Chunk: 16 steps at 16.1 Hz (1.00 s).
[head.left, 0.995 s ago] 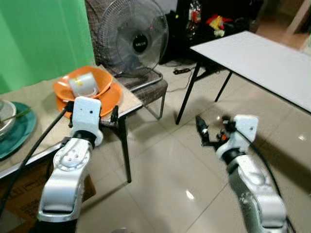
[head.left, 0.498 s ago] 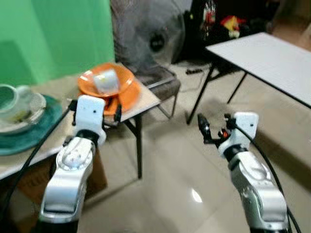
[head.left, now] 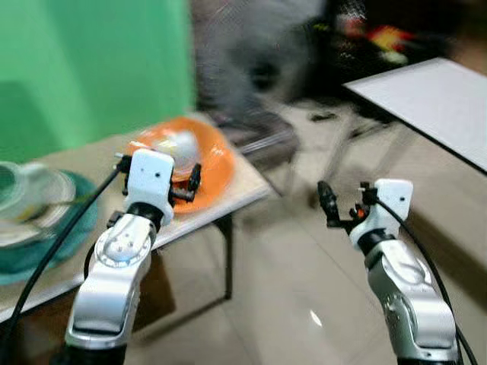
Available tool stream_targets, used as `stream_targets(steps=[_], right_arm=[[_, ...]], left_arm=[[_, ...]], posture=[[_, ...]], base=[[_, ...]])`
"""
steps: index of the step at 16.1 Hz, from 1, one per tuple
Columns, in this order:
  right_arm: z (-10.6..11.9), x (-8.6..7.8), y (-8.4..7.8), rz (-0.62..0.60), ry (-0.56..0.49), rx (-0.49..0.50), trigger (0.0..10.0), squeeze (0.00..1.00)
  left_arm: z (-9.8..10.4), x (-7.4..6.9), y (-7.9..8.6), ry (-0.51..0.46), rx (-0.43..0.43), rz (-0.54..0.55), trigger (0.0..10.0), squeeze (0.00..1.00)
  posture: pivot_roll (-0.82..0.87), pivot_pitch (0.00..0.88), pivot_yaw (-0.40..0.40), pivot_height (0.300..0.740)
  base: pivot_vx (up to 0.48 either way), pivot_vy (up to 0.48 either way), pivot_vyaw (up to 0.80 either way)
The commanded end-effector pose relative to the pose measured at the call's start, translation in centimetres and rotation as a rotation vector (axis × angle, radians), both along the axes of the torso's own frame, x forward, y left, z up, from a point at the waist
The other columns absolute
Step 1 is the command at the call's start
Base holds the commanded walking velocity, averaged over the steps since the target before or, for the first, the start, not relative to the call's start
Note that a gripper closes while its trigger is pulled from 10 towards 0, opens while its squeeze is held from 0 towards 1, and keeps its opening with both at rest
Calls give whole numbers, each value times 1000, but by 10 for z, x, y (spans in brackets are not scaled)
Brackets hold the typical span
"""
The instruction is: Setting the table
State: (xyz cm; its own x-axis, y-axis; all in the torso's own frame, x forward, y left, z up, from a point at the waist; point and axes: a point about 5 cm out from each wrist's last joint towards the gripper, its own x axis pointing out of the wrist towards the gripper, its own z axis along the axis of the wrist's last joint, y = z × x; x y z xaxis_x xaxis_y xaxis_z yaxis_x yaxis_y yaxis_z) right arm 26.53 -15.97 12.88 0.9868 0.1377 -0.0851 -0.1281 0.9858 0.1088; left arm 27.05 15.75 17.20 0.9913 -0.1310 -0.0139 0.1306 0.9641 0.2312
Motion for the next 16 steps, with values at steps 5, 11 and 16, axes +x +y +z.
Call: stream_targets(steps=[5,11,16], right_arm=[[17,-1,19,250,-89,10,10000,0],[20,1,17,305,-107,19,10000,0],[21,2,12,274,-110,10,10000,0]], left_arm=[[17,-10,-10,-63,14,-57,10000,0],[23,-12,-7,-88,16,-6,10000,0],[24,-9,-6,-94,35,-7,10000,0]], posture=[[173,0,-83,740],[192,0,-99,740],[182,0,-90,740]], base=[[293,0,800],[0,-240,800],[0,-474,800]])
